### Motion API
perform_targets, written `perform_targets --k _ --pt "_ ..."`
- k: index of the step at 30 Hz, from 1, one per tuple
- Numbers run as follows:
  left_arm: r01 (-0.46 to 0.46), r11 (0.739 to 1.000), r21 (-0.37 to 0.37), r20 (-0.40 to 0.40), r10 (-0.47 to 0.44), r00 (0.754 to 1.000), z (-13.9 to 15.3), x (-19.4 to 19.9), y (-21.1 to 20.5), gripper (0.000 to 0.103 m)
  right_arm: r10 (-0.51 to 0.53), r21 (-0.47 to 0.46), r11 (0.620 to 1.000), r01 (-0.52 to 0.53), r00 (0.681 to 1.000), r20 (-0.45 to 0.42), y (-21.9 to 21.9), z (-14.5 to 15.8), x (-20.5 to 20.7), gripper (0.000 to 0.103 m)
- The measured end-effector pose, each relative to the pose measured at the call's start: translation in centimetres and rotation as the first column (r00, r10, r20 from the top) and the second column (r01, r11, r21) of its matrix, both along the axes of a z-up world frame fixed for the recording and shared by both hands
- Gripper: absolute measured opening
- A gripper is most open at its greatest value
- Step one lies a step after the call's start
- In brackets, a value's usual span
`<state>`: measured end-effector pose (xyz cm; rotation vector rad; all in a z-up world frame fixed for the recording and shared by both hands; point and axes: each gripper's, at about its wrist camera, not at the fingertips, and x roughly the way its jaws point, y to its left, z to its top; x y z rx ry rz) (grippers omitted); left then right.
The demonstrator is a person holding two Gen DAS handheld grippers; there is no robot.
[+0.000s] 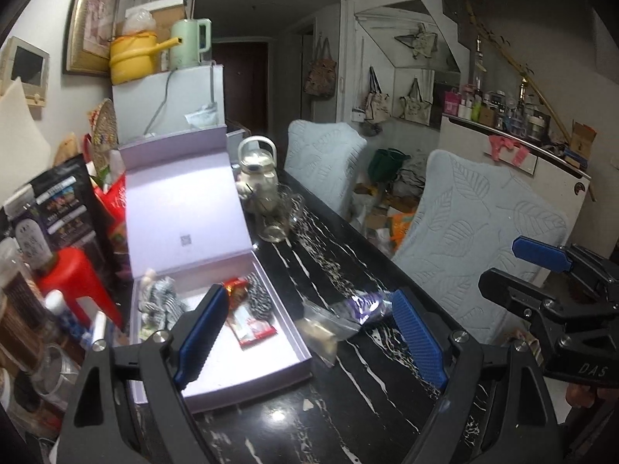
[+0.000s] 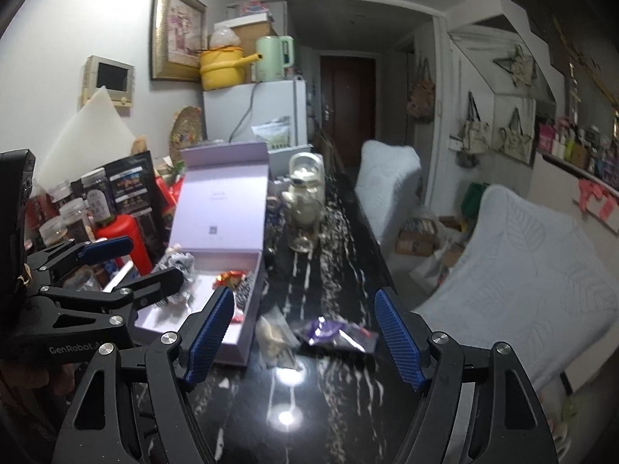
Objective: Organize soft objects
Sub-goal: 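Withdraw both grippers from the box and move toward the clear zip bag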
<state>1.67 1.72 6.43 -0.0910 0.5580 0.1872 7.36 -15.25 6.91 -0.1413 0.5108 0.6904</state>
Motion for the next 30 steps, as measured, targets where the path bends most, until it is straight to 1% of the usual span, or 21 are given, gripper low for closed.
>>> perform_targets --k 4,9,19,26,30 --pt "0.039 0.999 -0.027 -0.053 -0.04 0.998 -1.8 1.1 -0.3 0.087 -0.02 -0.008 1.0 0.019 0.999 -0.048 -1.1 -1.8 0.7 0.076" --pt "0.067 0.997 -0.032 -0.107 -0.07 0.992 -4.1 2.4 -0.7 0.087 -0.042 -0.025 0.999 0.04 0.994 -0.097 -1.8 -3.8 1.6 0.076" --pt "0.118 0.992 -0.041 -0.22 -0.125 0.968 -8.7 5.8 -0.8 0.087 -0.064 -0.058 0.997 0.055 0.983 -0.174 -2.0 -7.1 3.7 0.076" --pt "0.157 0.986 -0.046 -0.273 -0.164 0.948 -11.0 8.8 -0.5 0.087 -0.073 -0.068 0.996 0.058 0.971 -0.229 -1.7 -9.1 6.1 0.076" --pt "0.183 0.983 -0.024 -0.294 -0.182 0.938 -12.1 10.6 -0.6 0.087 -0.082 -0.078 0.995 0.064 0.964 -0.255 -1.3 -10.1 7.6 0.076"
